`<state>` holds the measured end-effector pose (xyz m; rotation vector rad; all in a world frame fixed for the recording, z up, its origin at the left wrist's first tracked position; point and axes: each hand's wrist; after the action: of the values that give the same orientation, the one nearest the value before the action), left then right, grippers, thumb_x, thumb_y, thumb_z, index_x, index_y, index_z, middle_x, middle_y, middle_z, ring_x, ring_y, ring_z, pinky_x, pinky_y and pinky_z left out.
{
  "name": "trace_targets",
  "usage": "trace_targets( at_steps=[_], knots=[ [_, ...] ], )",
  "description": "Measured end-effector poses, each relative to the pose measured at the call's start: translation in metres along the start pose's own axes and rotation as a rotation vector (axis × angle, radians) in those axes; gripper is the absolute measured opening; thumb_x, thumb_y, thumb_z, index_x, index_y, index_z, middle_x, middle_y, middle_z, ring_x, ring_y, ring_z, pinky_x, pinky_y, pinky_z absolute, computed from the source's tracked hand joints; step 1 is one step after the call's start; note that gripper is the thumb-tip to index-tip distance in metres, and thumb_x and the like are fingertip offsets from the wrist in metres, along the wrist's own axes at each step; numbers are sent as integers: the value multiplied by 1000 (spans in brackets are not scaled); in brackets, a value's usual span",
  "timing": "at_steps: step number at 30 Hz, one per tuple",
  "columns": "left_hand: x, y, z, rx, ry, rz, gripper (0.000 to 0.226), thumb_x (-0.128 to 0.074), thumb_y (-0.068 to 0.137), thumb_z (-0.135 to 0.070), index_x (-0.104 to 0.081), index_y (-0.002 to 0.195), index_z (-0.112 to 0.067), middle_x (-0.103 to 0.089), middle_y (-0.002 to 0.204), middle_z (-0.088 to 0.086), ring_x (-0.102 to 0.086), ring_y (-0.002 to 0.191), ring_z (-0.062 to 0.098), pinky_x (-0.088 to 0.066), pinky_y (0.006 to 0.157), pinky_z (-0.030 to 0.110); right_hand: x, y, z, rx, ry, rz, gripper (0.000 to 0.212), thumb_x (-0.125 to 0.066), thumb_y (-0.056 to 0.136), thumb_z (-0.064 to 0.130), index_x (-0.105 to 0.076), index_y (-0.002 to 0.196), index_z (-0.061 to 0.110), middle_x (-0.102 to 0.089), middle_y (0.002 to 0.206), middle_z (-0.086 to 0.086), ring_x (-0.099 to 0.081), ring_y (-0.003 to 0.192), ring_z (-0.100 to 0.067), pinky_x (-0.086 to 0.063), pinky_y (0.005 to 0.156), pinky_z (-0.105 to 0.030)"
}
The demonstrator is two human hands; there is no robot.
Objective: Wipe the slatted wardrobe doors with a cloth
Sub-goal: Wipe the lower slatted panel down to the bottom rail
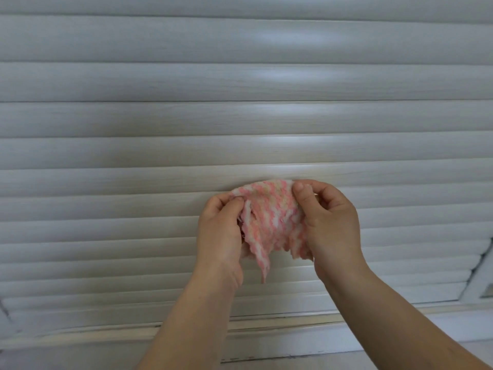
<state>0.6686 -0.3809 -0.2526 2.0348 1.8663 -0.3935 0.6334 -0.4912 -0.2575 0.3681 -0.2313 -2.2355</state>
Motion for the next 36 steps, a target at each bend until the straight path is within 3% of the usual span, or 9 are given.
trace_targets(
  at_steps=[5,11,13,18,23,27,31,34,36],
  knots=[
    [0,2,0,74,-112,61,15,-49,92,-7,-57,80,-10,-64,64,7,-61,59,18,-52,54,26,3,-2,3,-25,-13,139,21,-72,80,29,-67,99,21,-70,91,6,-67,82,-8,-55,67,-20],
    [5,6,-1,198,-188,134,17,-49,90,-7,-64,83,-7,-69,77,15,-66,73,26,-55,75,41,6,-4,8,-143,-17,309,20,-73,78,25,-70,95,15,-74,89,-1,-71,83,-18,-58,73,-34],
    [5,8,3,169,-132,102,14,-50,89,-6,-64,89,-6,-68,82,15,-65,74,25,-54,74,38,6,-4,6,-113,-48,221,13,-74,79,21,-71,87,12,-73,83,-4,-71,80,-21,-59,71,-37],
    [5,8,8,-392,426,-85,29,-63,82,-3,-58,85,-31,-62,80,-7,-57,69,5,-43,64,8,6,-3,6,-4,-66,-4,19,-74,79,26,-66,75,9,-70,73,-6,-68,70,-20,-56,66,-33],
    [-11,-10,6,-114,187,241,19,-63,85,-15,-66,103,-22,-73,91,-5,-68,82,5,-52,65,17,1,-11,8,-33,-56,148,25,-59,91,28,-69,81,7,-72,75,-8,-68,67,-17,-54,62,-29],
    [-11,-7,10,-47,110,175,27,-59,88,-9,-61,114,-14,-72,98,3,-69,83,12,-53,64,20,0,-16,8,-28,-120,273,24,-51,95,24,-70,86,11,-70,83,-9,-66,76,-16,-53,69,-30],
    [-12,-8,4,-67,90,194,24,-51,89,3,-63,104,-11,-72,89,4,-68,74,9,-51,60,17,5,-9,3,137,-260,152,15,-66,85,21,-67,93,34,-60,102,10,-60,87,-2,-50,73,-23],
    [-12,-9,-1,-88,115,222,23,-49,90,3,-64,95,-14,-72,79,-3,-67,71,6,-50,58,15,9,-4,4,27,-56,276,31,-69,84,15,-62,112,26,-66,107,5,-64,93,-7,-53,67,-20],
    [-10,-6,0,-138,218,204,22,-52,90,-1,-66,92,-18,-72,85,-3,-67,77,6,-51,62,17,10,-3,9,-10,74,352,24,-66,84,8,-67,106,17,-72,96,-1,-68,85,-12,-52,62,-17]
  ],
)
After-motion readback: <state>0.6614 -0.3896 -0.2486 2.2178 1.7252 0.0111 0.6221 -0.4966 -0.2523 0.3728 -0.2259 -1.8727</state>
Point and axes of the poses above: each hand's wrist, its own y-axis towards the middle knuckle, its own x-axis out of the back of the hand, z = x × y
